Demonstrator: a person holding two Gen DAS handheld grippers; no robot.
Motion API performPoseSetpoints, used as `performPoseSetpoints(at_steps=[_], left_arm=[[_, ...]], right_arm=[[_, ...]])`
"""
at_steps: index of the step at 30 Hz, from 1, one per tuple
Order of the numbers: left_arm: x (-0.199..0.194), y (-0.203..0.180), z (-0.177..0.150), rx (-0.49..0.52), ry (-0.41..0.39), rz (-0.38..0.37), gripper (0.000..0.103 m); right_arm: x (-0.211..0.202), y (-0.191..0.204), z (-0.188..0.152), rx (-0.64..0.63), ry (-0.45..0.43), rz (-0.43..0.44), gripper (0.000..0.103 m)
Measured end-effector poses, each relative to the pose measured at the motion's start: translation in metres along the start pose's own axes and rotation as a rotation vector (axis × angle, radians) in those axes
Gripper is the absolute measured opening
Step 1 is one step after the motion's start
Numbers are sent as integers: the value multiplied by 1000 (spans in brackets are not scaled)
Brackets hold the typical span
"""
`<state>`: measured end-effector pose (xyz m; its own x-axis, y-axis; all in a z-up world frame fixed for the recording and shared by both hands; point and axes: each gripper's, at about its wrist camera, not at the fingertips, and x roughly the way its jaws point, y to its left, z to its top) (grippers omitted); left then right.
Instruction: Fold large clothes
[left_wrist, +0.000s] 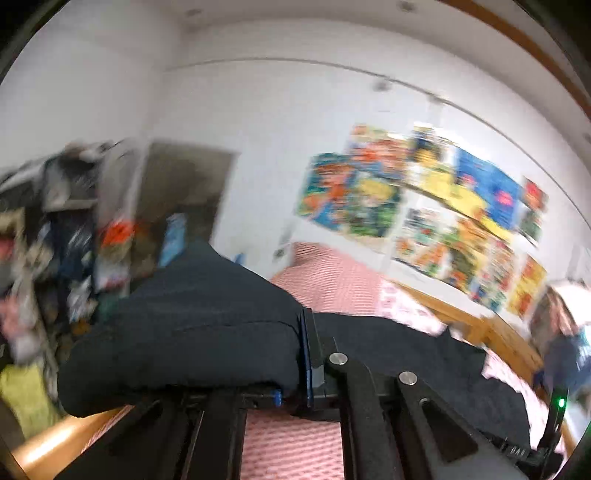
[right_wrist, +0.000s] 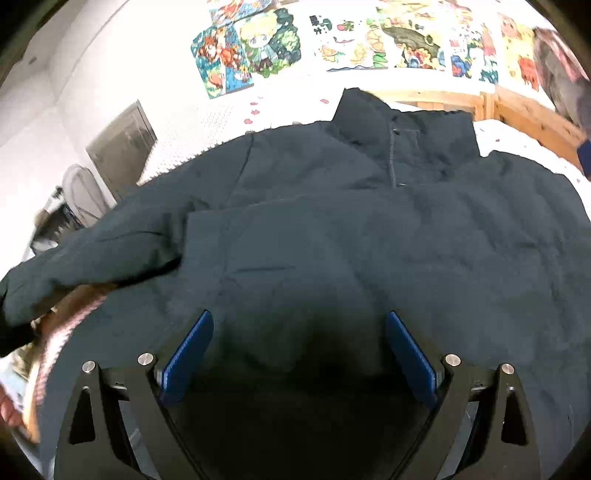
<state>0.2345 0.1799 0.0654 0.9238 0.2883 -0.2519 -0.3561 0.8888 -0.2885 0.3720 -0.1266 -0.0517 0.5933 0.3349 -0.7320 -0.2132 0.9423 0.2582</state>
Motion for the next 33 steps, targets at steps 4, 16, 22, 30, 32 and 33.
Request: performPoseSetpoints(at_steps=[4, 16, 22, 30, 32, 33], left_arm=[[-12, -77, 17, 253, -5, -132, 8], [5, -215, -31, 492, 209, -511, 8], [29, -250, -84, 590, 373, -603, 8], [72, -259, -140, 609, 648, -553, 8], [79, -253, -151, 604, 701, -545, 9], [81, -252, -154, 603, 715, -545, 9]], right_arm=[[-43, -28, -4, 92, -15, 91, 92], [-111, -118, -22, 169, -85, -10, 92], [-117, -157, -34, 261, -92, -25, 92], [-78, -206, -60, 483, -98, 48, 92], [-69, -210, -66, 544, -126, 94, 92], [-65, -214, -67, 577, -144, 134, 92]])
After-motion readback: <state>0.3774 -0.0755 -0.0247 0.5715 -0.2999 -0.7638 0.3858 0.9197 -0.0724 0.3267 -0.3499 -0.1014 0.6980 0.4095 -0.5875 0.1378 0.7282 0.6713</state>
